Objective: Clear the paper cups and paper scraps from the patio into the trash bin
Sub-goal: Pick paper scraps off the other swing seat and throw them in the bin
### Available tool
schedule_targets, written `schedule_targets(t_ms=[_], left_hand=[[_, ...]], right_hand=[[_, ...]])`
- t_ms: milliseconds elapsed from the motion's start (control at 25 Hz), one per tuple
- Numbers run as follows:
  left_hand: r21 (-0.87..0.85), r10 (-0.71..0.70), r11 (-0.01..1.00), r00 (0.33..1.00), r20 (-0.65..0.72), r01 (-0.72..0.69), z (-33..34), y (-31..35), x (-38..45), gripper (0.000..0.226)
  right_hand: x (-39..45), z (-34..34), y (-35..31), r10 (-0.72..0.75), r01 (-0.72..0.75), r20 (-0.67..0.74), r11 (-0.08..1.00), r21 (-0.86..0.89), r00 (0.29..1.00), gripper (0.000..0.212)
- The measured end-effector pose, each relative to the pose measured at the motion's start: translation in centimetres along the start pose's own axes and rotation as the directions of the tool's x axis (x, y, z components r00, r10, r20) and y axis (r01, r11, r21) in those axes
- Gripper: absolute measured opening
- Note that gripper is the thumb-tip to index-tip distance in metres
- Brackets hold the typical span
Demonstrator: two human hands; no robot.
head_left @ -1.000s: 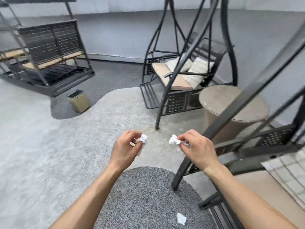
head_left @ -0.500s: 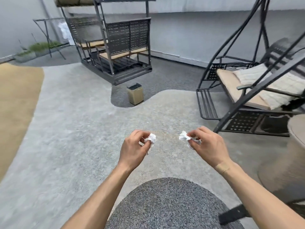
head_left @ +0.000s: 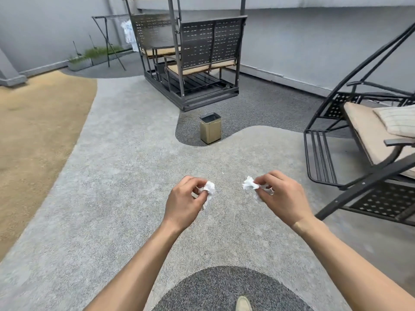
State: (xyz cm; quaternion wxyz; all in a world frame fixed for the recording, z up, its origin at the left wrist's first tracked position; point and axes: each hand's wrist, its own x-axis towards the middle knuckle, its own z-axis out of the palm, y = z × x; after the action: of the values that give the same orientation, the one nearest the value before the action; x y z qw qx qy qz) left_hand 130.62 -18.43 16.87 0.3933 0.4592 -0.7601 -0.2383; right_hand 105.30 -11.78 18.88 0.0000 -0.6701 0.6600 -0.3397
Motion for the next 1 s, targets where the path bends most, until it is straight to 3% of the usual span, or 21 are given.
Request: schedule_targets(t_ms=[440, 1000], left_hand=[[0.045, -0.087, 0.995, 0.995, -0.056, 0.090, 6.8, -3.9, 18.9, 0.015], [0.013, -0.060, 0.998, 0.995, 0.075, 0.059, 5.0, -20.7, 43.0, 0.011]], right_hand=[[19.6, 4.2, 11.3, -0.023, 0.022, 0.083, 1.000, 0.017, 0.996, 0.013], [41.9, 20.5, 11.8, 0.069, -0.070, 0.064, 0.997, 0.014, 0.996, 0.014]])
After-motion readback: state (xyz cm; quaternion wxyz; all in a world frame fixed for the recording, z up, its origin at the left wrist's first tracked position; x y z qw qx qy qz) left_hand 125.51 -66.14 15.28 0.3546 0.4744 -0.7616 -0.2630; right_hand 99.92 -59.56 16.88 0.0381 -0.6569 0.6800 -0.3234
